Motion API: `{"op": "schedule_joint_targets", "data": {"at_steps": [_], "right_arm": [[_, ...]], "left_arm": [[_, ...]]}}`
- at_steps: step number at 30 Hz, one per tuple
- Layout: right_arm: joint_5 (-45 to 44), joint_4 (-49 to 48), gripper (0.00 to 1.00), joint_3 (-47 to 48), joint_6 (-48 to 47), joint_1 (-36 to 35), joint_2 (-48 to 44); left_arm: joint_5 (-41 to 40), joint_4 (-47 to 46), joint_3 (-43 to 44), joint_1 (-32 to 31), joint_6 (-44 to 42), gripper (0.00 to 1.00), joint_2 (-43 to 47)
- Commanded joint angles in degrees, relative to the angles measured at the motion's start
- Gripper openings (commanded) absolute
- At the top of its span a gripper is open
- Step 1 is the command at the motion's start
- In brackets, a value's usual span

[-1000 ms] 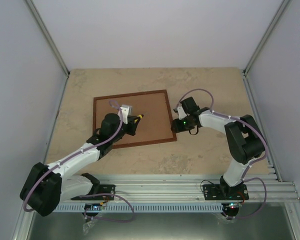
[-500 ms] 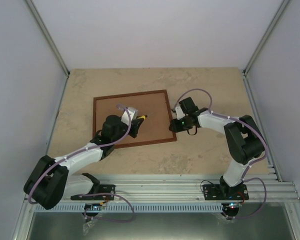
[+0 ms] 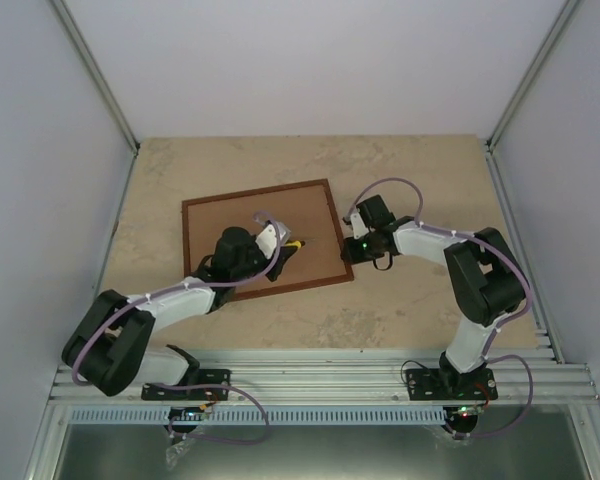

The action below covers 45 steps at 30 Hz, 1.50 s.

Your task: Take the photo out of the frame

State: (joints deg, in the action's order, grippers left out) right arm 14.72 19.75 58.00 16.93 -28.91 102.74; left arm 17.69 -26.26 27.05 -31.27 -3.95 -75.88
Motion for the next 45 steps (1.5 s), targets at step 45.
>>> {"op": "schedule_joint_targets", "data": {"at_steps": [45], "right_arm": [[0.89,-3.47,0.0,-3.13,-3.51,0.79,0.71]], "left_arm": [[1.4,6.08,18.13,-3.63,-9.97,0.0,-24.09]]}}
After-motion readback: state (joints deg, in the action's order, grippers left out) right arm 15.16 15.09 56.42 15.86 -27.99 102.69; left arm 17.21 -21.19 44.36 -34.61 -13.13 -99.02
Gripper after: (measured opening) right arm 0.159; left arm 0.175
